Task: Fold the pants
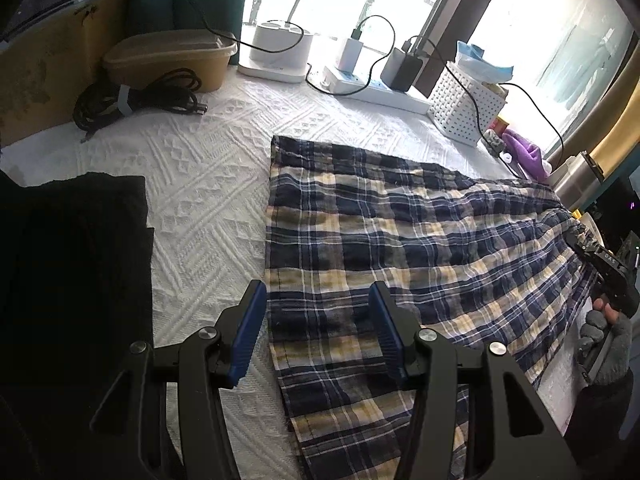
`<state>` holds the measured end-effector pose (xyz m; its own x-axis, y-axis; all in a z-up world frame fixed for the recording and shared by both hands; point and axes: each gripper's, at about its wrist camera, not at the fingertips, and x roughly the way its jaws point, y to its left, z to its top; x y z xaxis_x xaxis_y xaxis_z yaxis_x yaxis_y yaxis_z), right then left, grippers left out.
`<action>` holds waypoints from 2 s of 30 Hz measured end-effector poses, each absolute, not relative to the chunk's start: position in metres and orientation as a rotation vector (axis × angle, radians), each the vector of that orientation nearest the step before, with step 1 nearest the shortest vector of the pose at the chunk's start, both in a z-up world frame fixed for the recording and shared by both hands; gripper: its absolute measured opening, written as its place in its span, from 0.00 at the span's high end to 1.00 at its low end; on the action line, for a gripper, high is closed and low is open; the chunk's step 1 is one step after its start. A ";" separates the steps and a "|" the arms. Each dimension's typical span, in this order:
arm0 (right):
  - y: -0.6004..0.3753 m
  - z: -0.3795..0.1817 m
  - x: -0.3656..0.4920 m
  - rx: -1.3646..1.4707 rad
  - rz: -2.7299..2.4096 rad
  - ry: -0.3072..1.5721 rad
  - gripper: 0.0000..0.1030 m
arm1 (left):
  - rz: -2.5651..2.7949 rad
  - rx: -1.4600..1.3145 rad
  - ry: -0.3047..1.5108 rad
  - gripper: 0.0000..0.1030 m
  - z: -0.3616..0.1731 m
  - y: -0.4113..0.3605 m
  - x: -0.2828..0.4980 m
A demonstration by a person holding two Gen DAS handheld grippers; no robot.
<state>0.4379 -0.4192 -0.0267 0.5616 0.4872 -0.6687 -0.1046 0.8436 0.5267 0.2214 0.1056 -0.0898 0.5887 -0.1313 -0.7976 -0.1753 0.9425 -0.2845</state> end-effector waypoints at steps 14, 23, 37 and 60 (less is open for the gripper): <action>-0.395 0.024 0.419 0.351 0.424 0.816 0.83 | 0.013 -0.369 0.911 0.49 -0.084 0.112 0.213; -0.369 0.044 0.411 0.294 0.455 0.787 0.83 | 0.024 -0.400 0.884 0.49 -0.081 0.130 0.202; -0.315 0.066 0.396 0.197 0.527 0.764 0.83 | 0.048 -0.433 0.829 0.49 -0.076 0.162 0.180; -0.168 0.030 0.353 0.010 0.752 0.895 0.83 | 0.074 -0.521 0.780 0.49 -0.085 0.213 0.145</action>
<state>0.3531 -0.1681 0.0298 0.3913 0.5959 -0.7012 -0.5877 0.7482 0.3079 0.1449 0.2127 -0.0847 0.7148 -0.1254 -0.6880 -0.2520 0.8716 -0.4206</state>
